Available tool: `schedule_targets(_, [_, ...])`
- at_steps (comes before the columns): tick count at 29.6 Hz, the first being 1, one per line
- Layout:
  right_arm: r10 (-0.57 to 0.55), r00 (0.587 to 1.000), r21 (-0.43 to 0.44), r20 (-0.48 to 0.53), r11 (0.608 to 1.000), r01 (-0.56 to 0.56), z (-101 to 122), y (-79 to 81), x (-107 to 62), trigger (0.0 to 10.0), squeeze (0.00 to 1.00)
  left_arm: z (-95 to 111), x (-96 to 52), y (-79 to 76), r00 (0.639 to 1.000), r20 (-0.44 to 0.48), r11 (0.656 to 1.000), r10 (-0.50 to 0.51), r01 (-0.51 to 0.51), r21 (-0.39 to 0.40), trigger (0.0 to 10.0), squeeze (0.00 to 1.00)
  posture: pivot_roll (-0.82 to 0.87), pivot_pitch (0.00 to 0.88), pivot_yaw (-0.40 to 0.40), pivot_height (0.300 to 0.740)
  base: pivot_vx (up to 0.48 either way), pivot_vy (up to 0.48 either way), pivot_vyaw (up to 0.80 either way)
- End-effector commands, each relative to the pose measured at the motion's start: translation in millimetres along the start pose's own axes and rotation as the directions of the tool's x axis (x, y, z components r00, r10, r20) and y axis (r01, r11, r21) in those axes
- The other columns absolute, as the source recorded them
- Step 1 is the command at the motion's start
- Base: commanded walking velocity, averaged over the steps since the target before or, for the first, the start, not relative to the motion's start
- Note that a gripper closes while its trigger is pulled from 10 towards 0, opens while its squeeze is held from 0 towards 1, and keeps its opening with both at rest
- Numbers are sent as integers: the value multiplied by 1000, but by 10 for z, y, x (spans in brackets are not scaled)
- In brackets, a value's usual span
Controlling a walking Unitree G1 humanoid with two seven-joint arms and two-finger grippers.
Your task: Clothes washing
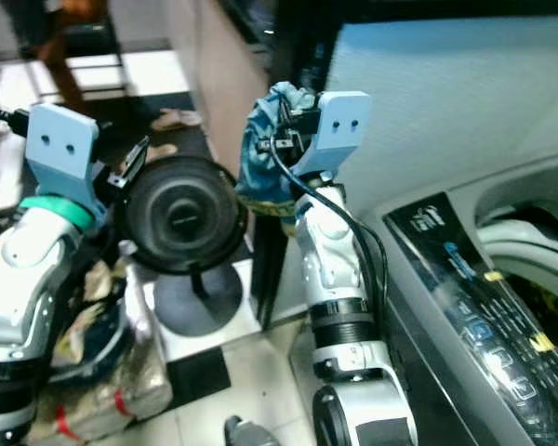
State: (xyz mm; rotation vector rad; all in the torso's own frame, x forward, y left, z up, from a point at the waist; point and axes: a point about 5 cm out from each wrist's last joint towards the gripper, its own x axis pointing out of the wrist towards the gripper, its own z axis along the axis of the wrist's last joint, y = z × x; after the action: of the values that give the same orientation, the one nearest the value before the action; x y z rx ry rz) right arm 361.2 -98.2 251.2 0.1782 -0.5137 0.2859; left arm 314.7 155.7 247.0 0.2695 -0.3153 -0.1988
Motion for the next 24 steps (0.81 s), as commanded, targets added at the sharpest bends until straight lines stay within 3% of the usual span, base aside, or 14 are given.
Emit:
schedule_targets(1, [13, 1000, 8, 12, 1000, -13, 21, 43, 19, 10000, 0, 2, -20, -9, 1000, 1, 1000, -2, 2, -5, 10000, 0, 114, 0, -3, 740, 0, 0, -800])
schedule_targets(24, [15, 1000, 20, 8, 1000, -15, 2, 54, 21, 10000, 0, -11, -25, -7, 1000, -2, 1000, 9, -9, -6, 10000, 0, 116, 0, -7, 740, 0, 0, -800])
